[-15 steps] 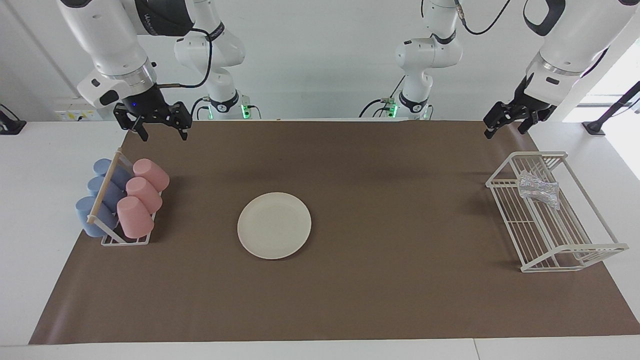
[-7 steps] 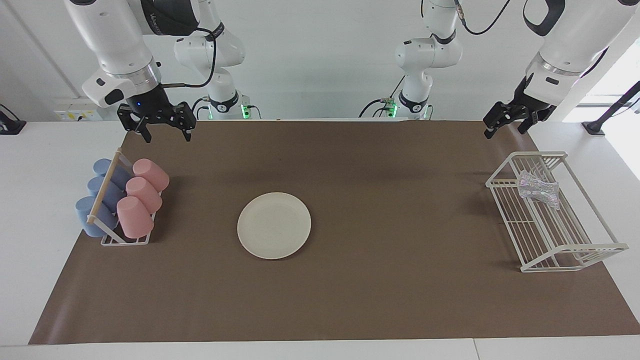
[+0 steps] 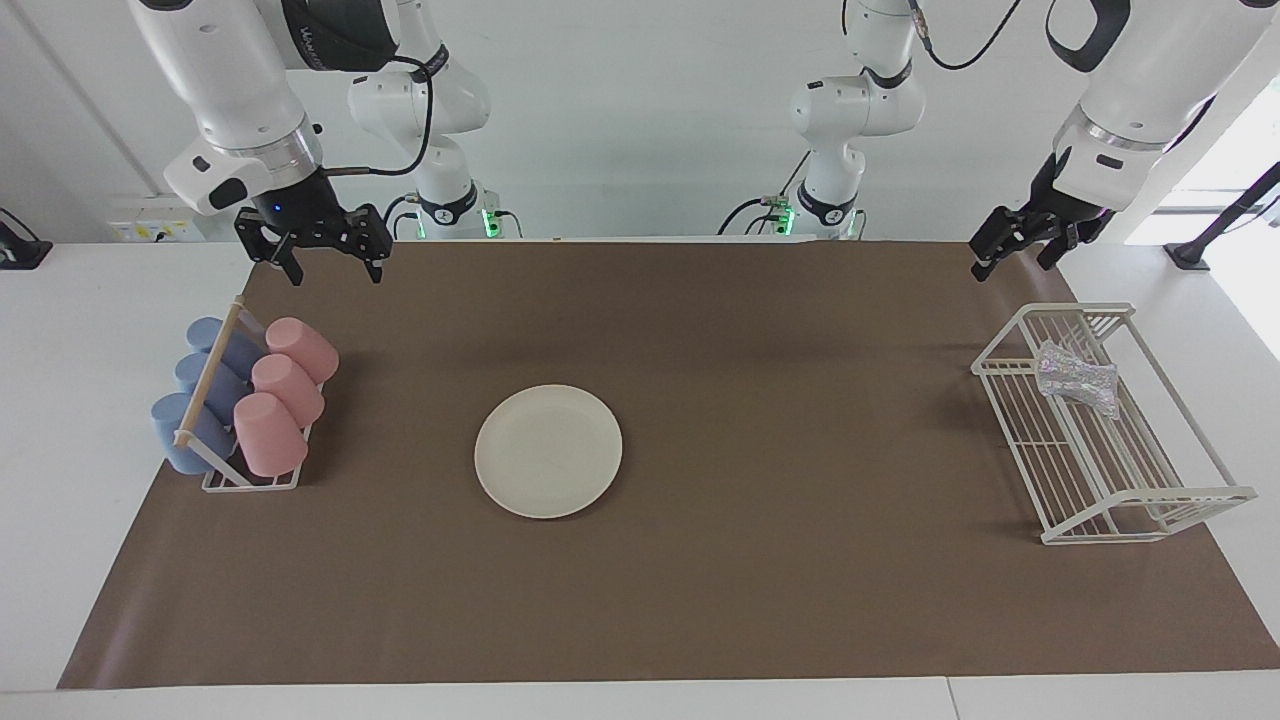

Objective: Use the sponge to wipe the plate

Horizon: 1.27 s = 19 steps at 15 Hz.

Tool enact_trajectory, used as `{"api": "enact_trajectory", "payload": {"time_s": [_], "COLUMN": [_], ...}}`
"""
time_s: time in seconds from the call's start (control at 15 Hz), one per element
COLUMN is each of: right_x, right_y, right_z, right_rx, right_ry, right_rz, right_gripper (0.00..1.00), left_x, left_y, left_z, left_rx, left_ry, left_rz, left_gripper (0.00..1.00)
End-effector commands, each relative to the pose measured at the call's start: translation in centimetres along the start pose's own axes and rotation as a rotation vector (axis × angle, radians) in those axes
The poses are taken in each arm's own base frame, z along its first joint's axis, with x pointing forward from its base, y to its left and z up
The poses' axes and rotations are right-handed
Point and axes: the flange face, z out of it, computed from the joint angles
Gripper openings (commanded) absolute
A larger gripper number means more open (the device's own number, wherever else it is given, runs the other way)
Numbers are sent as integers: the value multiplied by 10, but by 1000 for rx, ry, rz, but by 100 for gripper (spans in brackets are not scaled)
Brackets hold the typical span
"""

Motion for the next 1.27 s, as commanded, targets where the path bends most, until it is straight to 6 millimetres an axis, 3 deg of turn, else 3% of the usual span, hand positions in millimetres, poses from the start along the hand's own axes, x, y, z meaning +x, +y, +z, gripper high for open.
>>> {"api": "enact_trajectory", "payload": {"time_s": [0.0, 0.27, 0.47, 0.67, 0.87, 1.07, 1.2], "right_x": [-1, -2, -2, -4, -6, -8, -9], "right_y": [-3, -3, -4, -3, 7, 12, 8], "right_z": [0, 0, 0, 1, 2, 3, 3], "right_rx": [5, 5, 5, 4, 5, 4, 2], "right_ry": [13, 10, 7, -10, -26, -43, -43], "right_rz": [23, 19, 54, 103, 209, 305, 380], "right_gripper": [100, 100, 100, 100, 100, 100, 100], "left_x": [3, 29, 32, 35, 43, 45, 45], "left_y": [33, 55, 43, 35, 26, 19, 18], "left_z": [36, 124, 174, 211, 233, 235, 235], "left_rx": [178, 488, 652, 808, 938, 945, 945], "left_ry": [9, 4, 33, 55, 42, 43, 42], "left_rz": [59, 113, 193, 222, 269, 232, 230], "left_gripper": [100, 100, 100, 100, 100, 100, 91]}}
